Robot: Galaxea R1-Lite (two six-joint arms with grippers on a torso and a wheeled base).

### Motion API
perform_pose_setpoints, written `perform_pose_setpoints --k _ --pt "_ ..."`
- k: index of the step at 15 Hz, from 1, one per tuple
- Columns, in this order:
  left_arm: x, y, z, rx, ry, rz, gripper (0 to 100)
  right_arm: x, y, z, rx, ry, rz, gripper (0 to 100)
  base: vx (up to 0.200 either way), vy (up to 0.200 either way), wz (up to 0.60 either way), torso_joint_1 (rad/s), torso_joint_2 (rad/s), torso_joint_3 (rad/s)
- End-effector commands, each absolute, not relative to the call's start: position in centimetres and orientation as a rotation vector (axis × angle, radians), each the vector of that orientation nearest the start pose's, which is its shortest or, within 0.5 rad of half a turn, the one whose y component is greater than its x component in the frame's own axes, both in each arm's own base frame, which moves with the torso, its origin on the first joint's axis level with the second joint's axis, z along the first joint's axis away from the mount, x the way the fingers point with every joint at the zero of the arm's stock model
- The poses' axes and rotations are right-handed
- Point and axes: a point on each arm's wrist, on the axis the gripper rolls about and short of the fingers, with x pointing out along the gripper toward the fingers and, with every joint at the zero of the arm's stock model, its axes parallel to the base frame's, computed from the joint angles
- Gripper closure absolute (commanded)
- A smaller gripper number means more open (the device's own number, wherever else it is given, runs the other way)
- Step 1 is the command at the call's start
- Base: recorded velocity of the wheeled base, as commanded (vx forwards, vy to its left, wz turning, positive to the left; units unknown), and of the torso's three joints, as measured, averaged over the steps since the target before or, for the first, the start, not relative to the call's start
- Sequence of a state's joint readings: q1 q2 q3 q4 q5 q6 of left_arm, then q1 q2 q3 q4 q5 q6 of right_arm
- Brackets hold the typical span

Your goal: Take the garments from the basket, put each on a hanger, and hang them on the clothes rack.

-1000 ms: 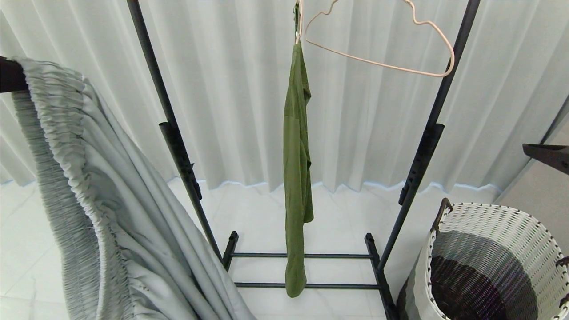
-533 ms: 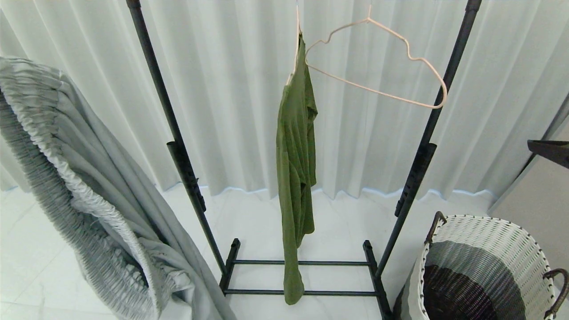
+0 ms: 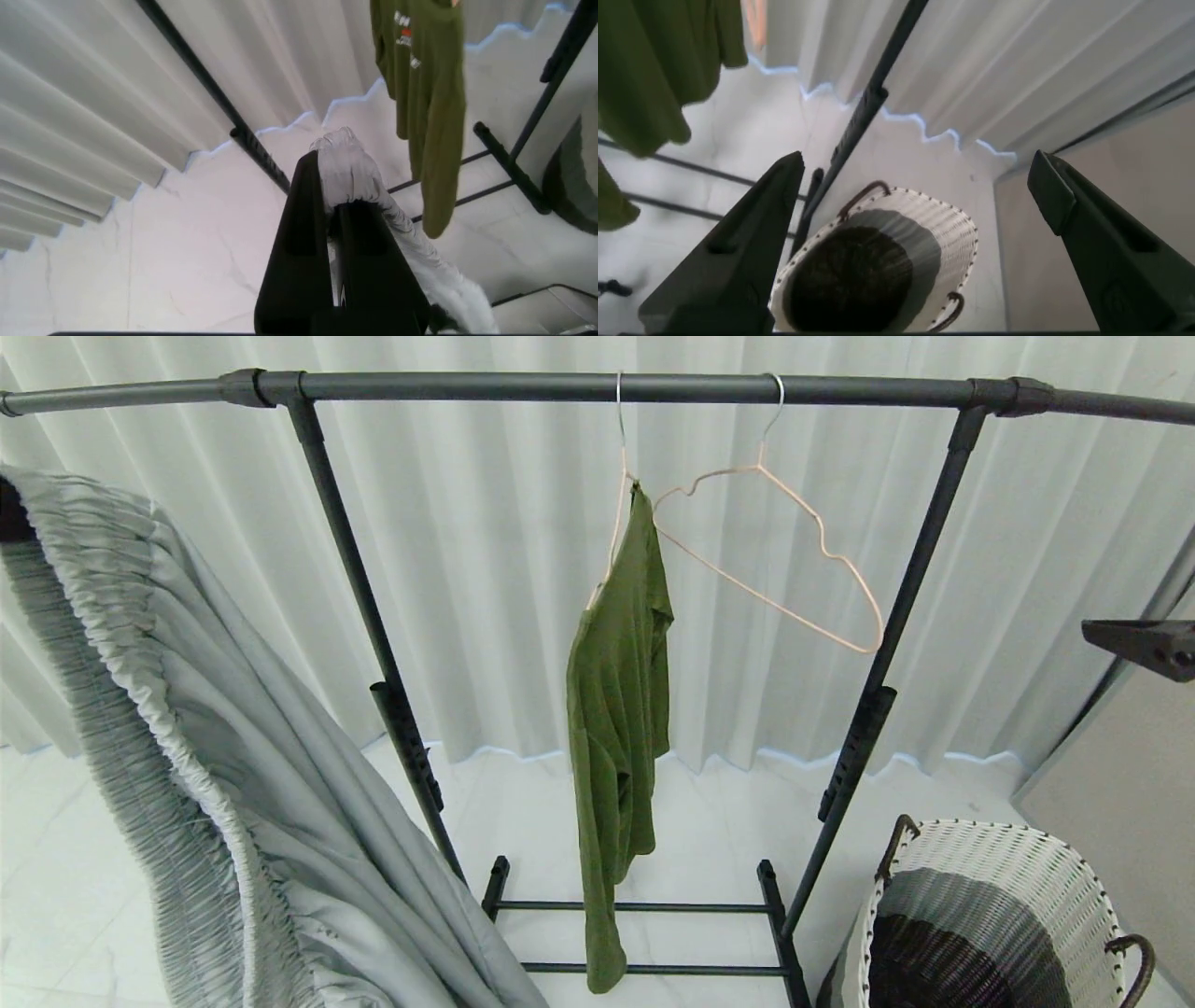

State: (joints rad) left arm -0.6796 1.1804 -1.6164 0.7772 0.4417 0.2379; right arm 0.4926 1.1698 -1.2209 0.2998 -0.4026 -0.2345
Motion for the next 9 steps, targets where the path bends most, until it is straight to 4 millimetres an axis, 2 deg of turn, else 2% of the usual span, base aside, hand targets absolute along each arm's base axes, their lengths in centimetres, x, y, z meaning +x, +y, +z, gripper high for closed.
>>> perform_pose_setpoints --k 1,6,9 --pt "9.2 -6.2 38.5 0.421 0.27 -0.27 100 14.3 6.7 33.2 -0.346 0.222 0.135 0 0.0 0.0 0.0 0.188 -0.5 -0.305" --pt "9.4 -6.4 38.2 0.428 0.282 -0.272 100 15.6 7.6 33.4 -0.291 0.169 0.404 0 0.0 0.0 0.0 0.199 -0.5 -0.294" --pt "9.6 -6.5 38.2 0.432 0.286 -0.272 100 17.3 8.5 32.7 -0.297 0.204 0.429 0 0.0 0.0 0.0 0.137 -0.32 -0.186"
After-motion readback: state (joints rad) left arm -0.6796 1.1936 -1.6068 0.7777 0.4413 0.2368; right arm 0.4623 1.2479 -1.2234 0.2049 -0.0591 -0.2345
